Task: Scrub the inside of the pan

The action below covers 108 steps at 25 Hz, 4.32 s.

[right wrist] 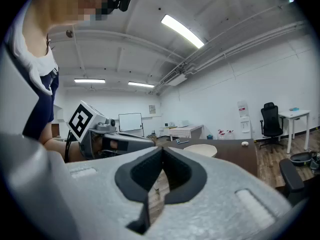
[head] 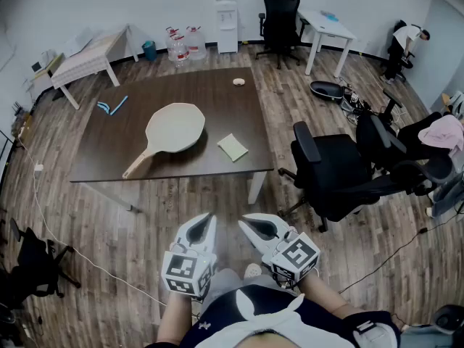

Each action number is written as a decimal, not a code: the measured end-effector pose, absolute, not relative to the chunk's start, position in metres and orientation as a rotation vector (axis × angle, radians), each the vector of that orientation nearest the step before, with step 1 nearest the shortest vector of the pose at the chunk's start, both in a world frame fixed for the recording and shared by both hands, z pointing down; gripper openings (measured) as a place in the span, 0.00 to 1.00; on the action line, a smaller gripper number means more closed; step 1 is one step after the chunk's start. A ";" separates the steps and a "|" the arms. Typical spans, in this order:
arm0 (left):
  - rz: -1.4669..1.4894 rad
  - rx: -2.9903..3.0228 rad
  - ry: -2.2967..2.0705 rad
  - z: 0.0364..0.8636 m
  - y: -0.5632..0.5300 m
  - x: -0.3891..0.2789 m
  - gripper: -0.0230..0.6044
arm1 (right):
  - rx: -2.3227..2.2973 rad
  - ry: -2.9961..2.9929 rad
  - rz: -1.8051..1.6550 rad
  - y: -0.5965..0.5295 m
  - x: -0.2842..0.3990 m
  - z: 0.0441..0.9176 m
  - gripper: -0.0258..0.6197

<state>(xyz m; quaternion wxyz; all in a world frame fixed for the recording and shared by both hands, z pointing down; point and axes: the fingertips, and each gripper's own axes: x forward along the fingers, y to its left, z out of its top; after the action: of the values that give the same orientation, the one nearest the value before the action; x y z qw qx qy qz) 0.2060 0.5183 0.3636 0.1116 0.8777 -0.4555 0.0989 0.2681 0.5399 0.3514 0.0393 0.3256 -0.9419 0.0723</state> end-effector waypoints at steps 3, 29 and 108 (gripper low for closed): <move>0.285 2.577 -1.347 0.365 0.519 0.210 0.04 | 1.043 -2.897 0.277 0.530 0.275 0.355 0.04; 0.215 2.693 -1.284 0.357 0.264 0.094 0.04 | 1.257 -2.772 0.311 0.264 0.166 0.371 0.21; 0.496 2.268 -1.470 0.482 0.023 0.041 0.04 | 0.866 -2.035 0.628 0.010 0.248 0.692 0.05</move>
<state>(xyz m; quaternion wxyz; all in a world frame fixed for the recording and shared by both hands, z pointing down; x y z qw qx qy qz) 0.0414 0.0232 0.4817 0.1958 0.8094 -0.5246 0.1771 0.2484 0.0097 0.6923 0.4090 0.3439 -0.8076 0.2494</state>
